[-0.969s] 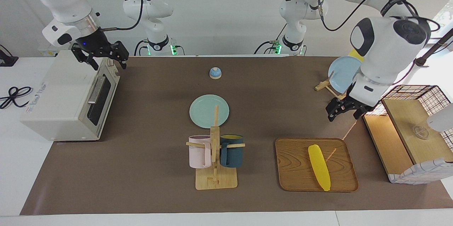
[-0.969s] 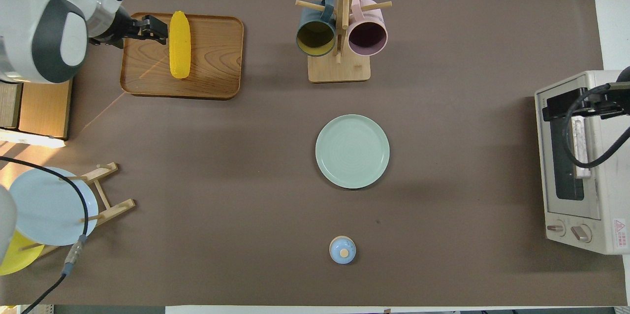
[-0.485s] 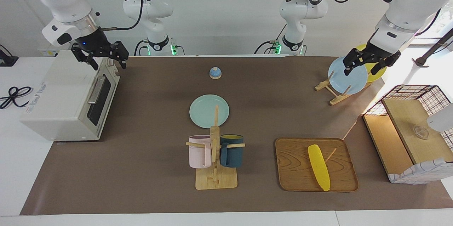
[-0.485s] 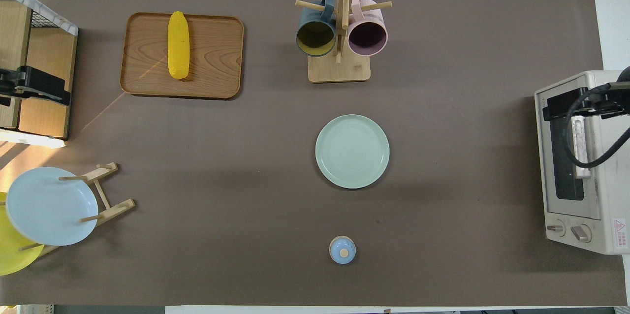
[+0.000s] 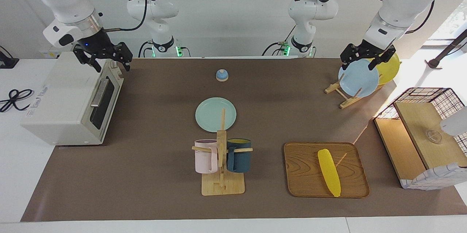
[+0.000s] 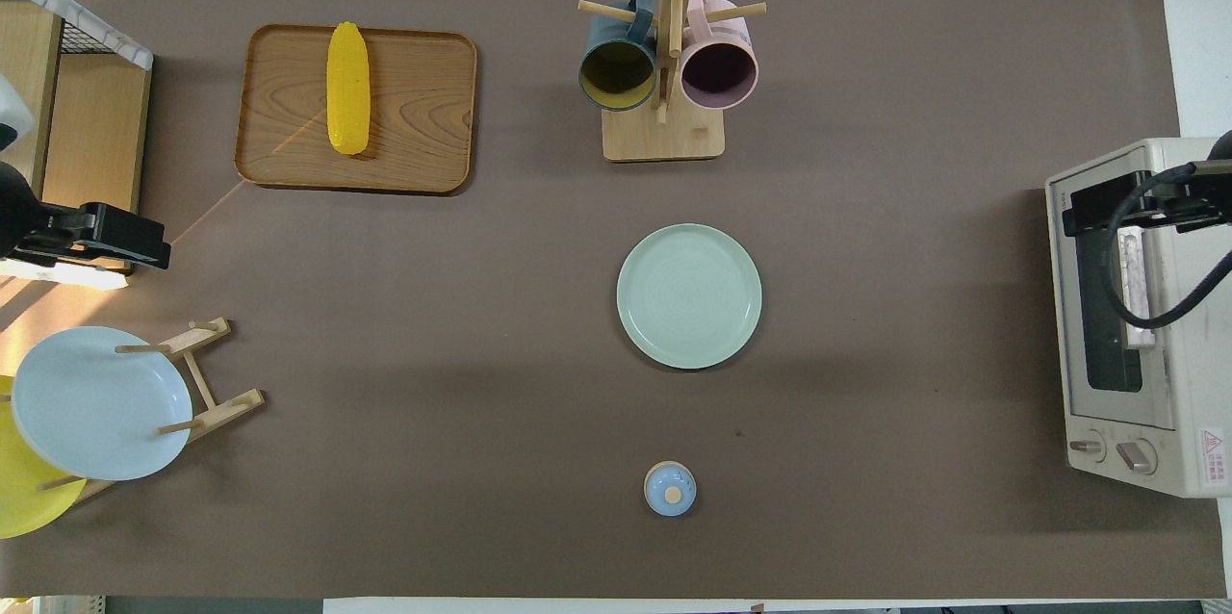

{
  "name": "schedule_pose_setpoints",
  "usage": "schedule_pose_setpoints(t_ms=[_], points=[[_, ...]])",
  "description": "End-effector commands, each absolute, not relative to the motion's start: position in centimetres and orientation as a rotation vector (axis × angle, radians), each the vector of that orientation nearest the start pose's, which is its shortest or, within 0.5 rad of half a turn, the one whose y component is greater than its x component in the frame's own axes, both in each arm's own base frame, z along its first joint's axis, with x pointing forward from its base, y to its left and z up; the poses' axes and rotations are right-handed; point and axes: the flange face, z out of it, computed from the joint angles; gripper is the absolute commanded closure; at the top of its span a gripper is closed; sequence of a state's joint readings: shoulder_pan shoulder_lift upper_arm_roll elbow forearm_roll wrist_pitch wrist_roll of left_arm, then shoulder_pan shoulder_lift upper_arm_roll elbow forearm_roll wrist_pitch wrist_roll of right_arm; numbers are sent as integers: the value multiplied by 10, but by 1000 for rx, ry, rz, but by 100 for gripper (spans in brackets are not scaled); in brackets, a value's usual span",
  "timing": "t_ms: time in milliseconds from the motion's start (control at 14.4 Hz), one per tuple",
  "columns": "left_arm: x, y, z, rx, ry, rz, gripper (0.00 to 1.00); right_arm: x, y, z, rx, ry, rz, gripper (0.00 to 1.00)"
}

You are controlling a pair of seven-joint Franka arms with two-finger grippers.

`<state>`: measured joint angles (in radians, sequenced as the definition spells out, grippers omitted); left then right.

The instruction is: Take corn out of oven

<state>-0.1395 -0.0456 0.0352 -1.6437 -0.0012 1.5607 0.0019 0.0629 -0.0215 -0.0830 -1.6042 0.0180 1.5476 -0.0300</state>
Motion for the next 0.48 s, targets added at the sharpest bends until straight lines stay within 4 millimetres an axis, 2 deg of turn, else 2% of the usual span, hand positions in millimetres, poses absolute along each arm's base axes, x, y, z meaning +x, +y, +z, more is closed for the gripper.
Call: schedule_pose_setpoints(t_ms=[0, 415], points=[[541, -59, 620, -3148, 167, 16, 0, 548, -13, 621, -3135, 7, 48, 0], [536, -66, 617, -3146, 196, 23, 0, 548, -13, 621, -3137, 7, 48, 0]])
